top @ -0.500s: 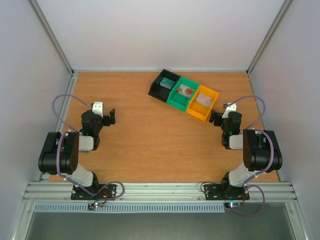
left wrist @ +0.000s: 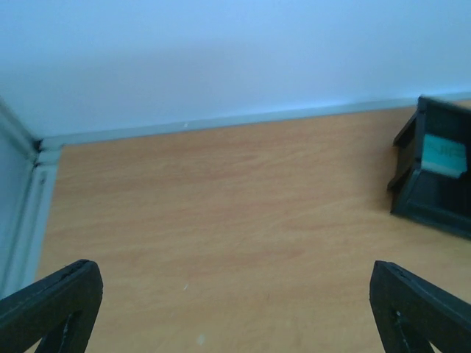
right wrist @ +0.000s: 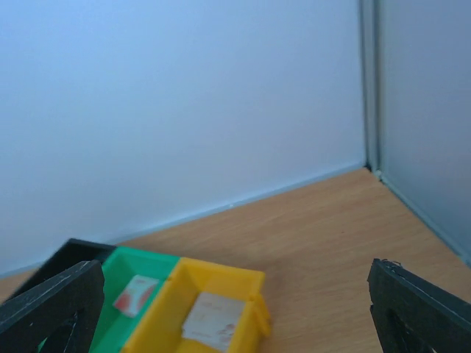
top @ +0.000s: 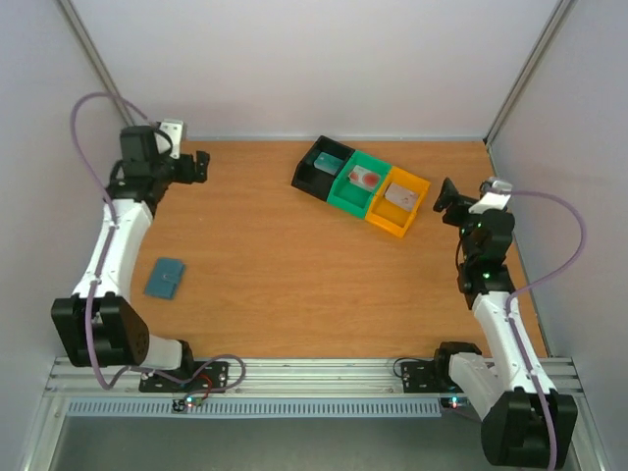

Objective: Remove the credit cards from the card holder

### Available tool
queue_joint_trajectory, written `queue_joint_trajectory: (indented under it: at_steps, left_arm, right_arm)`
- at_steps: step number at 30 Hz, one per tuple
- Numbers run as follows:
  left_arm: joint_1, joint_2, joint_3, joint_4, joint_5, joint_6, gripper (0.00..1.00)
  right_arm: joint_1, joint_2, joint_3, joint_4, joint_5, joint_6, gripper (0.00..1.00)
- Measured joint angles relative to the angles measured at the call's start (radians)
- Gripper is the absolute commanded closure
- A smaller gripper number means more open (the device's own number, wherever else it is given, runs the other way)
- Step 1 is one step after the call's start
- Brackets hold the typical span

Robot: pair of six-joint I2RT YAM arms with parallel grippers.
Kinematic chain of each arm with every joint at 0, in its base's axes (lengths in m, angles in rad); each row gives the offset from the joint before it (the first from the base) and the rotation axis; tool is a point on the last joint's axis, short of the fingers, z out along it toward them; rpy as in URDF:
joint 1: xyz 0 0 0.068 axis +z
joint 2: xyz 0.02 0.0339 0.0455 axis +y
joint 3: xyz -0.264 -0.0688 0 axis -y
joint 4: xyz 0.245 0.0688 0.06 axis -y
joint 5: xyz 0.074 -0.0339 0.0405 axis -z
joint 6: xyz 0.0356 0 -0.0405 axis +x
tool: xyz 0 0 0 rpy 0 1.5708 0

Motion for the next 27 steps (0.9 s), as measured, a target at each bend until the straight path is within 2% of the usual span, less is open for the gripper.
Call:
queue_joint_trajectory:
  at_steps: [2,4,8,10,11,17,23,27]
  left_arm:
    - [0.031,0.000,0.132,-0.227,0.009,0.047,0.01]
    - [0.101,0.000,0.198,-0.417,0.022,0.104,0.01]
    - [0.311,0.029,0.163,-0.660,0.009,0.219,0.01]
    - [0.398,0.064,0.105,-0.723,0.002,0.272,0.14]
    - [0.424,0.085,0.075,-0.743,0.001,0.292,0.19]
    - [0.489,0.241,-0.012,-0.791,-0.011,0.379,0.30]
    - [0.508,0.327,-0.012,-0.771,-0.015,0.405,0.32]
    - [0.508,0.391,-0.012,-0.753,-0.019,0.413,0.35]
  right_arm:
    - [0.000,-0.016,0.117,-0.179,-0.040,0.021,0.02]
    - [0.000,-0.017,0.208,-0.304,-0.088,0.034,0.01]
    - [0.005,0.011,0.352,-0.500,-0.231,0.051,0.02]
    - [0.020,0.045,0.403,-0.578,-0.296,0.058,0.02]
    - [0.034,0.065,0.426,-0.616,-0.323,0.059,0.01]
    - [0.180,0.135,0.467,-0.756,-0.369,0.057,0.01]
    - [0.371,0.187,0.493,-0.827,-0.298,0.037,0.02]
    - [0.449,0.230,0.539,-0.860,-0.274,0.039,0.02]
